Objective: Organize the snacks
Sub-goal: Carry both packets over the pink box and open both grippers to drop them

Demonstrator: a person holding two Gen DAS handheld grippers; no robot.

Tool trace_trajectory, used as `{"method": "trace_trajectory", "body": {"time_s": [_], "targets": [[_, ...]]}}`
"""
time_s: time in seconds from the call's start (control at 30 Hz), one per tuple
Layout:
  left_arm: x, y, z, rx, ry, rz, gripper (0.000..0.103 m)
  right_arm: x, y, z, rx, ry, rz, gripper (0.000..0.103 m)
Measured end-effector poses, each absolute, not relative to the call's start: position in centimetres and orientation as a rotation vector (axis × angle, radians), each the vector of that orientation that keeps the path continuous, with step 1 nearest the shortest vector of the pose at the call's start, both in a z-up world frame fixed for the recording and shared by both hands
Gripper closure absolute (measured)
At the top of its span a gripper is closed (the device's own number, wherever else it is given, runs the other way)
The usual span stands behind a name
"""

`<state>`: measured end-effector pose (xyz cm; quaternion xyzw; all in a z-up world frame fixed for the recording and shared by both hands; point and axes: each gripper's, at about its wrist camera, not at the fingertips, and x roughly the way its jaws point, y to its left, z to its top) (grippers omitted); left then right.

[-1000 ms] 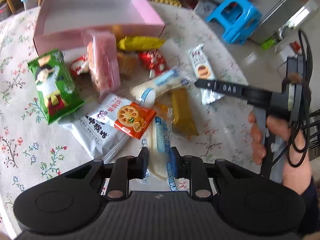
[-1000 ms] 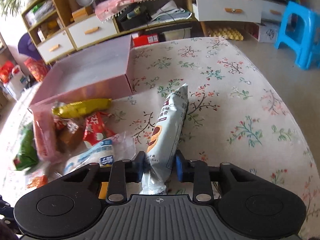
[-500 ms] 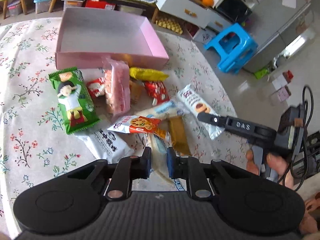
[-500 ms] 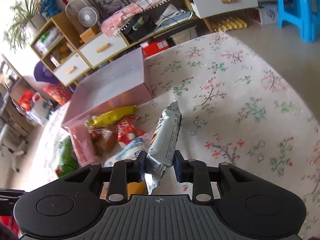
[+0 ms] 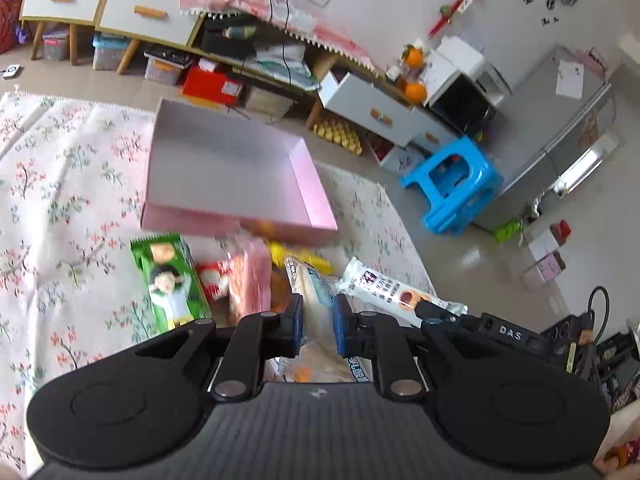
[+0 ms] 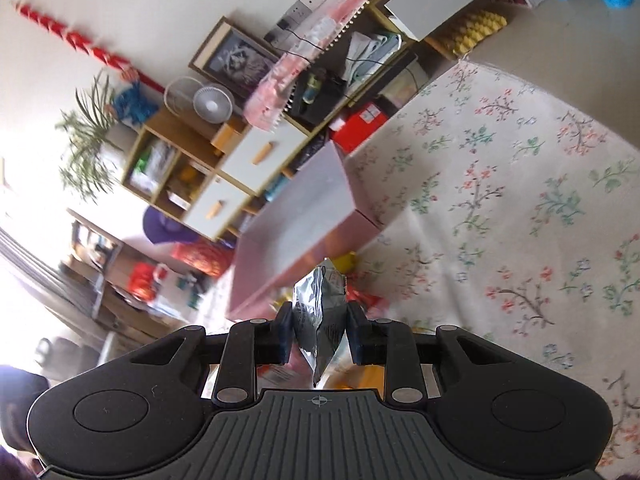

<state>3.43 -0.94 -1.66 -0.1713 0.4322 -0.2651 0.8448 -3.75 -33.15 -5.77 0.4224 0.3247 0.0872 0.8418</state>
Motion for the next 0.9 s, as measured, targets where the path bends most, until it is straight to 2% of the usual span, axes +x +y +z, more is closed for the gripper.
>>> {"method": "trace_trajectory", "body": {"time_s": [0.37,0.6,0.8,0.9], "targets": [[8.9,-0.2,-0.3,-0.374,0.743,-0.395,0.089,2.1,-32.3,-4.1,0.86,0.581,0.184,0.077],[14.2,-1.0,-4.3,-0.384,0.805,-0.296,0.089,9.5,-30.8,-5.1,0.798,0.636,0.161,0.077],[15.7,-1.5,-6.2,-0.331,0.829,-0.262,0.089,13.4,-29.5,-6.8,0.715,0.665,0.121,0.077],[15.7,-1.6,-6.5,-0.298,0.827,-0.248,0.089,14.8,-28.5,-8.2,0.677,0.738,0.123,0.076]]}}
